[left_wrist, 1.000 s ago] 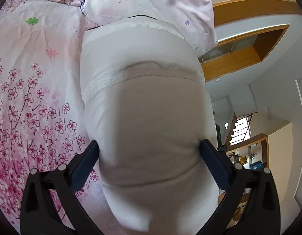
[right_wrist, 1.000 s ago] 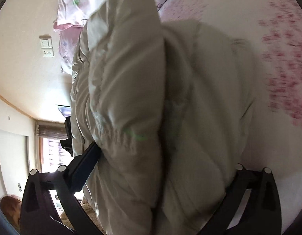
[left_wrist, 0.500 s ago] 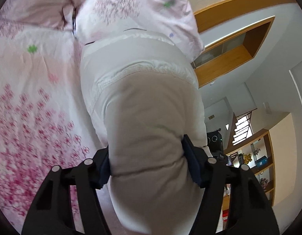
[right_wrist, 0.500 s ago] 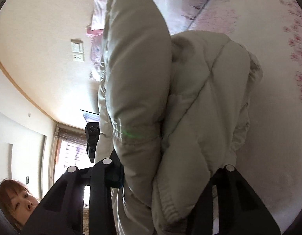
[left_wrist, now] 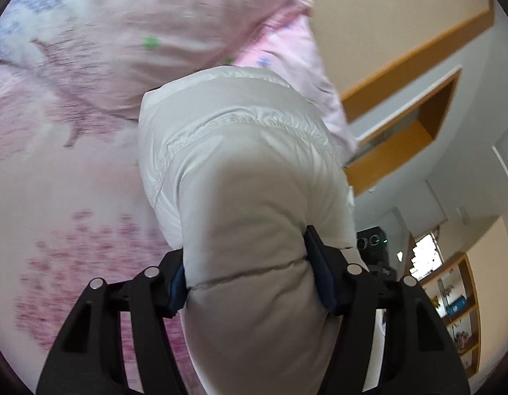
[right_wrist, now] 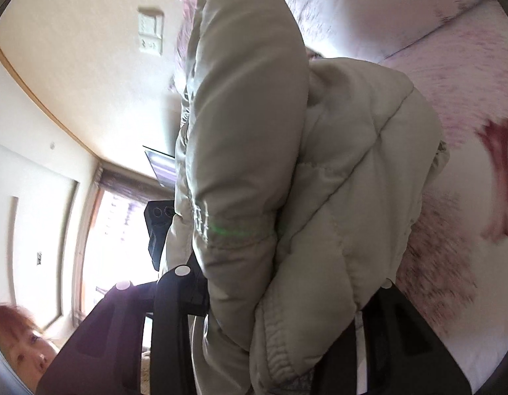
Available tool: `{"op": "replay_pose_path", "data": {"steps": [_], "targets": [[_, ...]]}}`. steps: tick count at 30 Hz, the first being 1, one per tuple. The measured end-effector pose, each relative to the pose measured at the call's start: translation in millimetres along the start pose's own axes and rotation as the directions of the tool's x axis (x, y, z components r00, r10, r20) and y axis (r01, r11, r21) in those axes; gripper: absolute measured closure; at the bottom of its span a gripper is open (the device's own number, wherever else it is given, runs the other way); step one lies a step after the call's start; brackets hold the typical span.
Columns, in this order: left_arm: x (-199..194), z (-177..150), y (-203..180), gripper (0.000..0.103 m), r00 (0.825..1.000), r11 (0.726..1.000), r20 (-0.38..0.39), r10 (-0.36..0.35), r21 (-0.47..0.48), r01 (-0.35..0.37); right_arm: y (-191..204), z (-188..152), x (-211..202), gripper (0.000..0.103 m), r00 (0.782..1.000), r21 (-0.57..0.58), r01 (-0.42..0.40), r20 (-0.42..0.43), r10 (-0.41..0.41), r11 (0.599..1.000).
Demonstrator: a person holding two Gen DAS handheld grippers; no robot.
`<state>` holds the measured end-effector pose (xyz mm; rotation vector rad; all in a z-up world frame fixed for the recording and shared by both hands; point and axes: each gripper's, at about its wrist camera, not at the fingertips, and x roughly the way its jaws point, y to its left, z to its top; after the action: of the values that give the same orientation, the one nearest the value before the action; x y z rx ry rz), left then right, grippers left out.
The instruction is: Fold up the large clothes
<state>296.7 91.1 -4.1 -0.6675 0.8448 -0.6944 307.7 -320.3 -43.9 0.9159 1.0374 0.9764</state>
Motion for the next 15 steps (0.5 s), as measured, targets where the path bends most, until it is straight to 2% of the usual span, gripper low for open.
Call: {"op": "replay_pose_path", "data": {"steps": [2, 3, 5, 6, 8, 9, 10, 12, 14, 15], "targets": [[-4, 1, 20, 0.04, 0.999, 0.999, -0.016, 0.043, -0.029, -0.043, -6, 7, 22, 0.067, 0.998, 0.014, 0.051, -0.04, -0.051, 0.999], [-3, 0, 35, 0.039, 0.997, 0.996, -0.034, 0.073, -0.056, -0.075, -12, 10, 33, 0.063, 0.993, 0.027, 0.1, -0.061, -0.098, 0.995], [-5, -1, 52, 0.037, 0.997, 0.994, -0.036, 0.066, -0.086, -0.069, -25, 15, 46, 0.054, 0.989, 0.078, 0.124, -0.089, -0.117, 0.989], [-6, -1, 52, 0.035, 0.996, 0.994, -0.033, 0.08, -0.068, -0.082, -31, 16, 50, 0.048, 0.986, 0.102, 0.141, -0.103, -0.131, 0.985], [-6, 0, 44, 0.03, 0.991, 0.991, -0.033, 0.133, -0.022, -0.133, -35, 16, 53, 0.045, 0.982, 0.129, 0.164, -0.112, -0.15, 0.978], [-4, 1, 40, 0.026, 0.988, 0.988, -0.035, 0.152, -0.002, -0.152, -32, 14, 51, 0.04, 0.978, 0.127, 0.188, -0.112, -0.174, 0.974], [-4, 2, 34, 0.025, 0.984, 0.984, -0.037, 0.176, 0.018, -0.176, -22, 11, 48, 0.037, 0.964, 0.106, 0.254, -0.103, -0.244, 0.961], [-7, 5, 26, 0.022, 0.974, 0.974, -0.03, 0.224, 0.052, -0.222, -1, 4, 36, 0.039, 0.942, 0.064, 0.334, -0.063, -0.33, 0.94], [-8, 6, 19, 0.02, 0.965, 0.962, -0.016, 0.262, 0.08, -0.26, 23, -5, 16, 0.04, 0.922, 0.021, 0.386, 0.014, -0.386, 0.922], [-11, 6, 14, 0.018, 0.953, 0.948, 0.002, 0.302, 0.106, -0.301, 34, -12, 7, 0.039, 0.906, 0.008, 0.419, 0.058, -0.419, 0.908]]}}
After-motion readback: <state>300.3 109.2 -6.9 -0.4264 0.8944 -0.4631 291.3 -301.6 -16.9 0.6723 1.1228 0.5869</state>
